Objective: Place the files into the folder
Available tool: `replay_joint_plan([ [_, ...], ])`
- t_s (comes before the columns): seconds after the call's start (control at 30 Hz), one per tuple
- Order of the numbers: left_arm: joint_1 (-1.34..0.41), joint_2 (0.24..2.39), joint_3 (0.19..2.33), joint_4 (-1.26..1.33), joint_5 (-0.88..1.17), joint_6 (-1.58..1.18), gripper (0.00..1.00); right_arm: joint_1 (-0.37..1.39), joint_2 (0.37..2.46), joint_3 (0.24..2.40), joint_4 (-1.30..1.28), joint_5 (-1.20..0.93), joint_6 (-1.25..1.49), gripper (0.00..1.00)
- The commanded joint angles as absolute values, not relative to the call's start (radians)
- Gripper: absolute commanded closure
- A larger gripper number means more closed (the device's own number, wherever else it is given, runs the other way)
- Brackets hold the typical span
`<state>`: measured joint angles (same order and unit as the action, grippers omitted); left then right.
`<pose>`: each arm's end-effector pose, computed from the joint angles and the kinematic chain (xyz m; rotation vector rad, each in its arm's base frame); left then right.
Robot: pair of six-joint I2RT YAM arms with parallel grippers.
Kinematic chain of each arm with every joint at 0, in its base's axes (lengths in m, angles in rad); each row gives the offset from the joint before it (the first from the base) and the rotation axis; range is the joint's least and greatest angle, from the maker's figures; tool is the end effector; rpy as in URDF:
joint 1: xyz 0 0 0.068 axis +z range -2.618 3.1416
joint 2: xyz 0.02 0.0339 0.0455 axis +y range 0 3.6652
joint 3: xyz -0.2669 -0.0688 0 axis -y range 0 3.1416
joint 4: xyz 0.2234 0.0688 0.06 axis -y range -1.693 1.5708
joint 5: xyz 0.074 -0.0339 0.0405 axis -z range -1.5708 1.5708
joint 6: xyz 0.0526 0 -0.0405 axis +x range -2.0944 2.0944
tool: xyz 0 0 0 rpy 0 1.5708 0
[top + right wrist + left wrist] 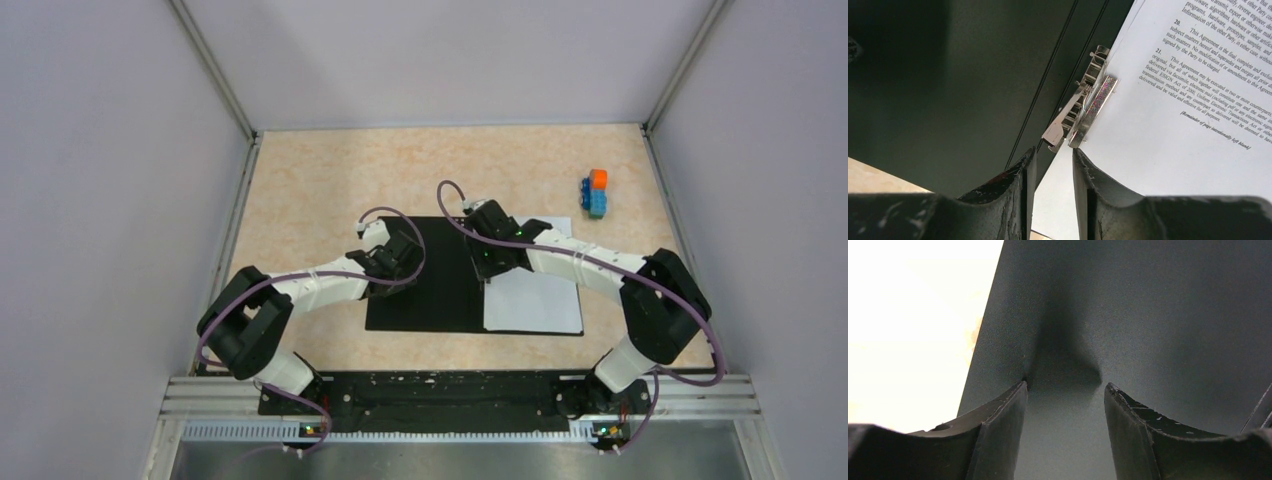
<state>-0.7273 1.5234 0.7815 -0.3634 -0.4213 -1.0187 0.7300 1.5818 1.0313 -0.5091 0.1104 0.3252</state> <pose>0.2140 -0.1617 0.1644 -0.4932 2.4794 -0.1117 0.2323 0.2001 0.2045 -0.4928 2.5909 0.2210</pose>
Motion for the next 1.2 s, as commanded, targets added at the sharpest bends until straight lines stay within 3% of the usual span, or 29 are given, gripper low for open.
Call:
replay_joint_plan([
  [0.0, -0.724, 1.574, 0.745, -0.368, -0.402, -1.025, 0.36, 0.723, 1.566, 1.105, -0.519, 0.127, 0.343, 0.66],
  [0.23, -0.724, 1.575, 0.747, -0.370, -0.400, -1.034, 0.36, 0.723, 1.577, 1.205, -0.547, 0.264, 0.369, 0.62],
  [0.7, -0.723, 1.581, 0.746, -0.372, -0.397, -1.045, 0.36, 0.778, 1.694, 1.309, -0.666, 0.327, 0.362, 0.80],
  [1.17, -0.716, 1.592, 0.743, -0.368, -0.392, -1.045, 0.36, 0.814, 1.707, 1.309, -0.675, 0.329, 0.364, 0.81],
])
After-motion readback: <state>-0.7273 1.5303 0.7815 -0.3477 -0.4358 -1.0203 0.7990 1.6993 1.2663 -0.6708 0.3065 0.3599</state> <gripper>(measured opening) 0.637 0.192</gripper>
